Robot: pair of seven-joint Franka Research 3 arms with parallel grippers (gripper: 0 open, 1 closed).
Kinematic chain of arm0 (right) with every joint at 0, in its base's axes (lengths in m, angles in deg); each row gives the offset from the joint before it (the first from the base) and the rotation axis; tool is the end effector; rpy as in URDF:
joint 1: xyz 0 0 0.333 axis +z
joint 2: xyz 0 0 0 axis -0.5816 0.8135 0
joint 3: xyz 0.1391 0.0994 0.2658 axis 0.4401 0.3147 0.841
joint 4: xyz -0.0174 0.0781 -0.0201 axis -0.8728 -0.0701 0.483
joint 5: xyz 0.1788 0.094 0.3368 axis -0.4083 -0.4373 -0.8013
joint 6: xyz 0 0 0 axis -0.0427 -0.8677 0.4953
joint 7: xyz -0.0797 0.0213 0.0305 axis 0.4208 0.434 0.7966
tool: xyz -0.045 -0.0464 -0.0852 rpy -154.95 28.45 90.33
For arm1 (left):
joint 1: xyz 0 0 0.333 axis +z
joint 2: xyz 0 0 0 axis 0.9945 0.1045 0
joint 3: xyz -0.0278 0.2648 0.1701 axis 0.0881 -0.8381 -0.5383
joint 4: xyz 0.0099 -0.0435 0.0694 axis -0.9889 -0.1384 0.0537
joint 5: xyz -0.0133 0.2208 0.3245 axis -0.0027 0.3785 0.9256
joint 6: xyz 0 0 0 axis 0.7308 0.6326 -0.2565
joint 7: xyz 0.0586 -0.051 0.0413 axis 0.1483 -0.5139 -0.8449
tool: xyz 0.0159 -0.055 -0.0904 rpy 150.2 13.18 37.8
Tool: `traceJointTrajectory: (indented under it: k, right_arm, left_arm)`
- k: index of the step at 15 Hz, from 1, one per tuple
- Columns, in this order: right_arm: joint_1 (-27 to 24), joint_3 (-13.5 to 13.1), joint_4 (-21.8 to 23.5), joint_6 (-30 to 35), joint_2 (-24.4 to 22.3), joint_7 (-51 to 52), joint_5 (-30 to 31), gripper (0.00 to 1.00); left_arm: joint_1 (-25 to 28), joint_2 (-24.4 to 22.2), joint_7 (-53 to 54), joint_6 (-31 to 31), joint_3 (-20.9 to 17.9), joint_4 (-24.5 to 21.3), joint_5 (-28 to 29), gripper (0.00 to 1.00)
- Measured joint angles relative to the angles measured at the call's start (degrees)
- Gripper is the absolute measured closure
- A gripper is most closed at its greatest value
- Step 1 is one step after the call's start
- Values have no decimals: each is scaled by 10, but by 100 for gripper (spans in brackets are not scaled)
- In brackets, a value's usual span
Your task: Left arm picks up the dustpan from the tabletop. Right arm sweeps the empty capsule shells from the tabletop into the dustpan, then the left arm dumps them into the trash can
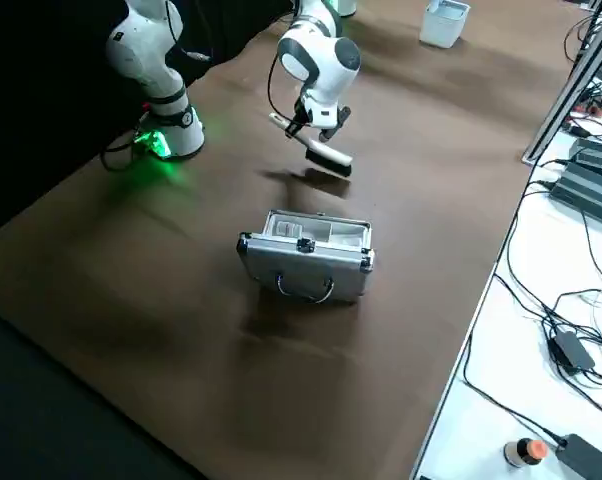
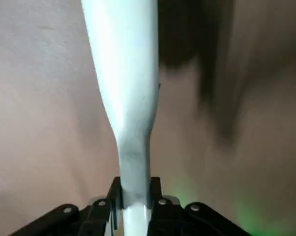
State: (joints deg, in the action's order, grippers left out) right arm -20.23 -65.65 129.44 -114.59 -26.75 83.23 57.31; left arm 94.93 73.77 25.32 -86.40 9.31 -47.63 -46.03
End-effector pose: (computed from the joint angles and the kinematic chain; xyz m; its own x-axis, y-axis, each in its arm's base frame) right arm 0.4272 0.1111 0.2467 0.8776 0.0351 -0.4781 -0.0145 -0.9949 -0.0997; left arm 0.6456 0.0490 0.5275 0.3674 0.9077 -0.2028 0.9299 -0.3548 0.0966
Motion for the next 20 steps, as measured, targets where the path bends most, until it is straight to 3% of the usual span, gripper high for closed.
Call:
traceJointTrajectory:
  k: [3,10,16,20]
  right_arm:
    - [12,1,-2,-17,6,0,-4,74]
    - [29,1,-3,-56,46,0,-18,74]
    - [35,2,-4,-63,56,0,-19,74]
    - [35,2,-4,-65,61,0,-22,73]
  left_arm:
    - [-9,-1,20,-8,-26,0,-3,67]
    - [7,-19,63,-68,-33,-13,6,67]
    - [18,-105,134,-186,-33,-134,6,67]
    - [55,-127,170,-212,-34,-182,2,67]
